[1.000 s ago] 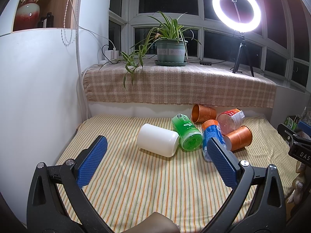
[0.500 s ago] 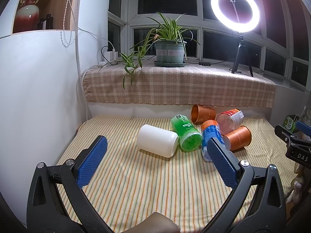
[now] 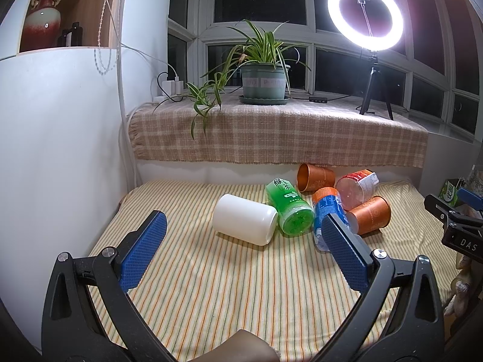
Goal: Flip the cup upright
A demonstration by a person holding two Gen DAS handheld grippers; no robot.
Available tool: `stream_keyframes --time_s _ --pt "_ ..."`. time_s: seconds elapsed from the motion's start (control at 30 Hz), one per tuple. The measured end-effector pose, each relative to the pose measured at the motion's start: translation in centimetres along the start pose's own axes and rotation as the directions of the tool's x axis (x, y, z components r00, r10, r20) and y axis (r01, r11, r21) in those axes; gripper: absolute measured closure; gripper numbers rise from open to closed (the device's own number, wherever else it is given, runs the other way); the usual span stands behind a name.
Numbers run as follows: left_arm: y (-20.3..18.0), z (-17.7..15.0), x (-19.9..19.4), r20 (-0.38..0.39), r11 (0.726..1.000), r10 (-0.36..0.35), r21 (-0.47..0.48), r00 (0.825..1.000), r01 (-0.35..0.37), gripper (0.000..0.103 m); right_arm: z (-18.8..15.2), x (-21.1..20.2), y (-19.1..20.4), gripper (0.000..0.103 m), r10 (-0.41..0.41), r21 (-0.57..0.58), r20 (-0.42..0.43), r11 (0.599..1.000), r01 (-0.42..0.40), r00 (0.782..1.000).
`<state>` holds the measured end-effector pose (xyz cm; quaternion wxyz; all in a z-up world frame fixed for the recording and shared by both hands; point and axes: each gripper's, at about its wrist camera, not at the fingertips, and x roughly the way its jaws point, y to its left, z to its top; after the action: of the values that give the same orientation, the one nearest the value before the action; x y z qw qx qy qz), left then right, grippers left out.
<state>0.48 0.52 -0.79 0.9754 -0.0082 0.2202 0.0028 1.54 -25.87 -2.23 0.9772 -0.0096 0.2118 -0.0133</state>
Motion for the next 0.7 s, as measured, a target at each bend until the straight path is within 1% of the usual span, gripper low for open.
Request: stream_keyframes --time_s 0.43,0.7 --pt "0.0 -0.1 0.0 0.0 1.0 0.001 0.001 1.0 -0.001 0.0 0.0 0.3 0.2 0.0 0.008 -0.004 -0.007 1.0 -0.008 1.0" --pt "0.0 -0.4 0.4 -0.011 1.0 0.005 0.0 1.0 -0.005 0.0 0.5 2.2 0.8 0.0 0.051 -0.031 -0.045 0.998 -0.053 0.998"
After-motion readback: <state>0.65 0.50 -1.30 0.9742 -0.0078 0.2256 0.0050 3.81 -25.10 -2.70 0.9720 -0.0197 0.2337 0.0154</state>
